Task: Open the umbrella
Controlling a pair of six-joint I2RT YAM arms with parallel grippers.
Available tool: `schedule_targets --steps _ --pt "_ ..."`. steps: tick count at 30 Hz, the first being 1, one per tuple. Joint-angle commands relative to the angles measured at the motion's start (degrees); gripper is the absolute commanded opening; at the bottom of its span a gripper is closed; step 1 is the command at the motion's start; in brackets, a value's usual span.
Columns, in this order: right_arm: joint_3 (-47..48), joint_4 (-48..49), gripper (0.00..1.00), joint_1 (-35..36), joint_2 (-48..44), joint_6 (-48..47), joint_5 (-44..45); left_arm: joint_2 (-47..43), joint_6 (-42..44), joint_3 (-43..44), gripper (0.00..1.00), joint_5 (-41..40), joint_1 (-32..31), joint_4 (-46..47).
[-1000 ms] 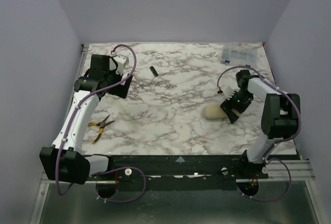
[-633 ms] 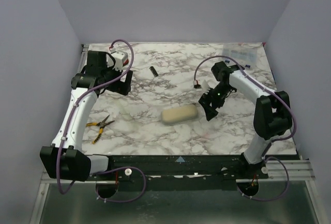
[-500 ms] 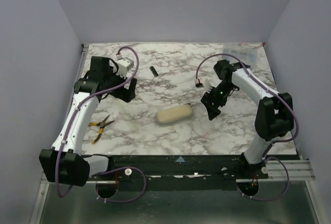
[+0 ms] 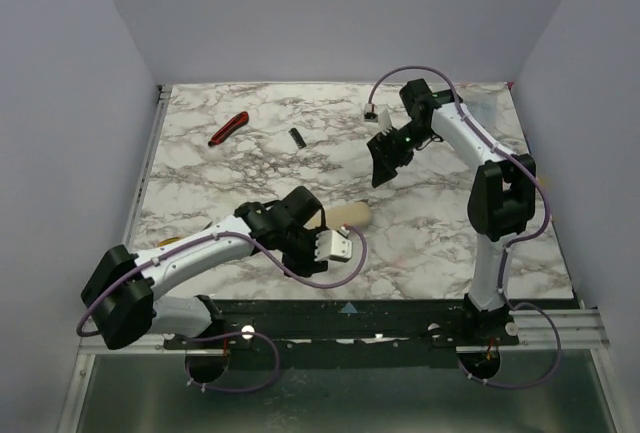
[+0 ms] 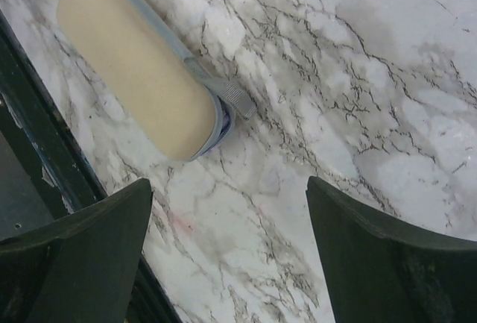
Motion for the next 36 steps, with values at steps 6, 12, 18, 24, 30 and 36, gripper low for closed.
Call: schedule_targets --steps 6,12,18,24,30,36 --pt "-5.7 7.76 0.84 0.04 1.13 4.74 -7.19 13.7 -5.39 6.05 0.43 -1.24 -1.04 8.49" --pt "-13.77 11.44 0.82 0.03 -1.78 4.83 -10.06 17.78 -11.04 8.5 0.43 -3.56 7.4 13.2" --pt "-21.13 11.8 0.78 0.1 -5.02 4.84 -15.18 18.43 -14.25 9.97 0.42 -6.67 14.56 19.75" --pt "-23.49 12.85 0.78 0.12 -9.02 6.41 -15.0 8.86 -10.46 4.11 0.41 -2.08 16.16 22.67" --pt "-31.42 31.96 0.79 1.22 -14.39 22.19 -12.85 0.5 -20.51 -4.25 0.45 -1.85 14.55 26.9" --pt "-32.82 39.38 0.79 3.5 -12.04 25.48 -10.98 1.55 -26.75 -7.25 0.38 -3.95 11.06 27.68"
